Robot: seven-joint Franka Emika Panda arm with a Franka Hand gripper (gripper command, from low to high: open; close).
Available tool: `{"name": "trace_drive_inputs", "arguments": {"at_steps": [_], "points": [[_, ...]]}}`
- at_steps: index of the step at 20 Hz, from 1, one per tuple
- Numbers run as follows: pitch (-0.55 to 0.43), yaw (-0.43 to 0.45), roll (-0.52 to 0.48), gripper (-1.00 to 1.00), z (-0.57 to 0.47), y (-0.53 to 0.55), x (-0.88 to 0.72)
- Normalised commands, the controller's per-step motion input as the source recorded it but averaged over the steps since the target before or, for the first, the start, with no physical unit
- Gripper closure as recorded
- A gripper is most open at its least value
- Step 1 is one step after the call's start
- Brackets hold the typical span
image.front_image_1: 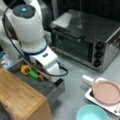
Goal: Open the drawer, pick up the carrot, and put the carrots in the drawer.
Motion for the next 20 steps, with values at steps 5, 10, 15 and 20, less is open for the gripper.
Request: {"name": "trace_drive_inputs", "arguments": {"at_steps": [5,10,15,20], "points": [[-0.065,0.088,0.127,1.0,-0.07,-0.02,0.17],[-0.042,0.045,0.151,1.0,-0.04,-0.02,0.13],[-0.047,0.033,0.166,1.0,-0.04,-0.01,0.12],[-0.053,0.007,0.177,-1.0,-0.06,-0.02,0.09]]}}
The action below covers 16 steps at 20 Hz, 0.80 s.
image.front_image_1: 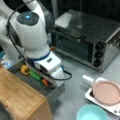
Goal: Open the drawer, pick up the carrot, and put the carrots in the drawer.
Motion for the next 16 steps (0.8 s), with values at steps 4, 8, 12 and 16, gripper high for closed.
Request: {"name": "trace_drive_inputs", "arguments": {"at_steps": [4,8,12,16], "points": [[-0.051,-0.008,0.173,-1.0,-0.03,-0.02,0.04],[-0.054,-0.012,0.178,-1.0,-0.04,-0.01,-0.01],[-0.048,-0.031,0.168,-1.0,-0.03,0.0,-0.07],[-0.036,-0.066,0.151,-1.0,0.0,0.02,-0.15]]}}
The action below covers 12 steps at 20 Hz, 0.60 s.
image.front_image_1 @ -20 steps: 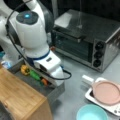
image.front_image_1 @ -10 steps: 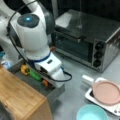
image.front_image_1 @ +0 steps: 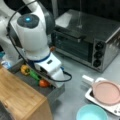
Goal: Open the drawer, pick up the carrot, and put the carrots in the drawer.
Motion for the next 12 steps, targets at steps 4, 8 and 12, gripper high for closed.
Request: {"name": "trace_drive_inputs", "arguments": {"at_steps": [4,8,12], "points": [[-0.004,-0.124,0.103,-1.0,0.08,0.04,-0.23],[0.062,-0.222,0.004,-1.0,0.23,0.1,-0.34],[0.113,-0.275,-0.091,-1.0,0.31,0.17,-0.38]]}}
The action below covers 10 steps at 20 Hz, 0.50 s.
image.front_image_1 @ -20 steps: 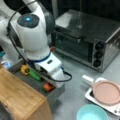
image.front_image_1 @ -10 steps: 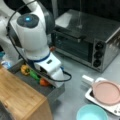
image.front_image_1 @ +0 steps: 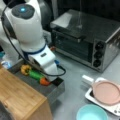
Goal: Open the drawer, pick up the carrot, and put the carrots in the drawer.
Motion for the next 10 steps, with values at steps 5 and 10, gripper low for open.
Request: {"name": "trace_drive_inputs", "arguments": {"at_steps": [5,10], "points": [[0.132,-0.303,-0.144,-1.0,0.25,0.25,-0.33],[0.132,-0.492,-0.12,-1.0,0.09,0.37,-0.34]]}}
